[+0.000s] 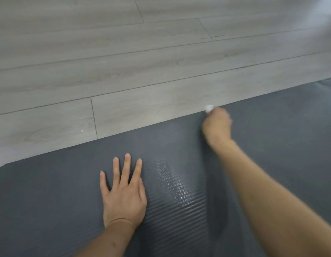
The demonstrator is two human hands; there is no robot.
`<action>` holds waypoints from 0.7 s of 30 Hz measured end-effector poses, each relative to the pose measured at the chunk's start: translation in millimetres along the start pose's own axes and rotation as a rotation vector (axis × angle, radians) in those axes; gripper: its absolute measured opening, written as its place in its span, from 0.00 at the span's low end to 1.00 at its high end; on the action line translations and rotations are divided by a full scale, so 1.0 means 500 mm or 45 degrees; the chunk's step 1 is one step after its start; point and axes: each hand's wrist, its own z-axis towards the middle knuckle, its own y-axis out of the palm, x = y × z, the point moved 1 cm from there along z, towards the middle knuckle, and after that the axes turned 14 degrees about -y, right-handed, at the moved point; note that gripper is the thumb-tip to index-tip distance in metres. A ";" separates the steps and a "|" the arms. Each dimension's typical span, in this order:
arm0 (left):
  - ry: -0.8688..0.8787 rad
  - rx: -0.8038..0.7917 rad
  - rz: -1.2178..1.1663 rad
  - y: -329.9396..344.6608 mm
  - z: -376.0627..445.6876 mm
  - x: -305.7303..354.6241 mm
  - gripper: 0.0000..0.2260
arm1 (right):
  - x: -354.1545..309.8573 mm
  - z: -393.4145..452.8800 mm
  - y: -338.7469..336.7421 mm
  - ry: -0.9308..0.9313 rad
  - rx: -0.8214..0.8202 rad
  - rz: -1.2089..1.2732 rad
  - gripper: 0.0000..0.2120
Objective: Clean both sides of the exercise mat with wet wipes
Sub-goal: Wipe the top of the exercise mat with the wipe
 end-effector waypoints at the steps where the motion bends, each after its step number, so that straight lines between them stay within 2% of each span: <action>1: -0.006 0.000 -0.002 -0.001 -0.001 -0.001 0.26 | -0.080 -0.041 0.023 -0.150 -0.087 0.069 0.12; 3: -0.006 -0.005 0.013 0.000 0.000 -0.001 0.26 | -0.224 -0.142 0.058 -0.602 -0.304 0.149 0.11; 4: -0.005 -0.011 0.017 0.000 0.000 -0.001 0.26 | -0.254 -0.173 0.066 -0.791 -0.363 0.173 0.10; 6: -0.005 -0.012 0.013 0.000 -0.002 -0.002 0.26 | -0.202 -0.149 0.065 -0.911 -0.282 0.186 0.07; 8: -0.001 0.006 0.006 0.003 -0.002 -0.004 0.26 | -0.079 -0.071 0.034 -0.686 -0.141 0.060 0.07; 11: 0.009 0.022 -0.025 0.000 0.000 -0.001 0.25 | 0.098 0.022 -0.028 -0.078 -0.018 -0.038 0.11; 12: 0.010 0.021 -0.024 -0.001 0.000 0.000 0.25 | 0.106 0.030 -0.029 0.061 0.016 -0.047 0.11; 14: 0.010 0.001 -0.020 -0.003 -0.002 0.000 0.25 | 0.015 0.004 -0.003 0.075 0.019 0.034 0.13; 16: 0.000 -0.001 -0.009 -0.003 -0.003 -0.003 0.26 | -0.137 -0.076 0.046 -0.230 -0.117 0.196 0.11; 18: -0.003 -0.009 -0.004 -0.004 -0.002 -0.003 0.26 | -0.252 -0.175 0.075 -0.718 -0.299 0.235 0.08; 19: 0.000 -0.014 -0.010 -0.005 -0.002 -0.001 0.26 | -0.259 -0.193 0.080 -0.889 -0.335 0.231 0.08; 20: 0.002 -0.016 -0.009 -0.005 -0.003 0.000 0.26 | -0.234 -0.176 0.079 -0.966 -0.306 0.225 0.08; 21: 0.003 -0.012 -0.002 -0.004 -0.002 0.000 0.26 | -0.187 -0.141 0.074 -0.938 -0.227 0.187 0.08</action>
